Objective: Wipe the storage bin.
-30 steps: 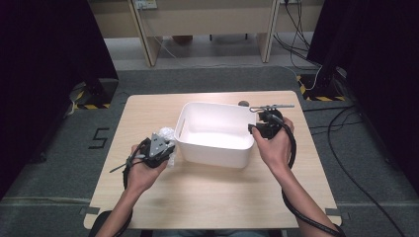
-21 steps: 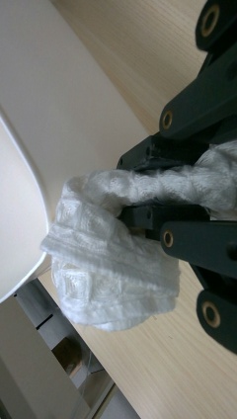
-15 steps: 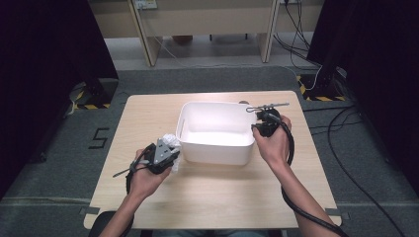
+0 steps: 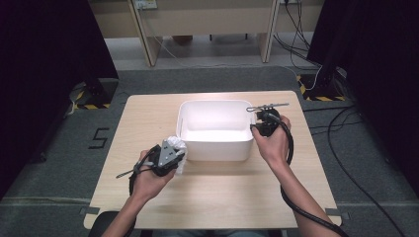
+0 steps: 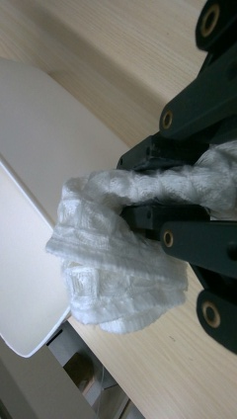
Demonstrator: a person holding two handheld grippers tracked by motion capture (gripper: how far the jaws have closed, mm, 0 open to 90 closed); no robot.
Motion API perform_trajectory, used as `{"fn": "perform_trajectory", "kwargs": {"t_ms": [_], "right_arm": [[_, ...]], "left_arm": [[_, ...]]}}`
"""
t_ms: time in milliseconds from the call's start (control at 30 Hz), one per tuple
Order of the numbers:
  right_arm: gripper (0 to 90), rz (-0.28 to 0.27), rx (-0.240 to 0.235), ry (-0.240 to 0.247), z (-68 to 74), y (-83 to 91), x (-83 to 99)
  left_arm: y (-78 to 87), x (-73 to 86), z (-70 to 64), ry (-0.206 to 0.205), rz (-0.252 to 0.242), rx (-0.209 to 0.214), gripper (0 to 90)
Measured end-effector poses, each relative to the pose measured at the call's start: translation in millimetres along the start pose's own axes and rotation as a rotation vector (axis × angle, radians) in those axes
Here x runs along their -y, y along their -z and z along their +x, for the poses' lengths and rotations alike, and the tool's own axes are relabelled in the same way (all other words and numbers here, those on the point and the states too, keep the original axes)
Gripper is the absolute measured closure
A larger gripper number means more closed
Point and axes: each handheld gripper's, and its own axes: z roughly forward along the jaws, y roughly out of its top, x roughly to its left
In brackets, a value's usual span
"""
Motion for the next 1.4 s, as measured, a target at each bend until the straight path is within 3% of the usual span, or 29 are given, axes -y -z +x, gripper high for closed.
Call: {"fn": "perform_trajectory", "kwargs": {"t_ms": [167, 300, 433, 600, 1400], "right_arm": [[78.0, -0.017, 0.001, 0.03, 1.1, -4.0, 2.1], [78.1, -0.027, -0.006, 0.037, 0.7, -4.9, 2.4], [78.0, -0.035, -0.013, 0.047, -0.4, -6.0, 1.9], [78.1, -0.041, -0.01, 0.067, -0.3, -6.8, 1.7], [78.3, -0.052, -0.004, 0.083, 1.7, -9.2, 1.4]], "left_arm": [[-5.6, 0.2, 2.8, 0.016, -0.003, 0.002, 76.4], [-6.9, -2.7, 1.8, -0.001, 0.004, 0.008, 76.5], [-9.0, -2.4, 3.8, 0.016, -0.001, 0.013, 76.5], [-7.8, -2.9, 5.0, 0.01, 0.004, 0.02, 76.5], [-16.6, -5.3, 6.5, 0.01, 0.013, 0.019, 76.6]]}}
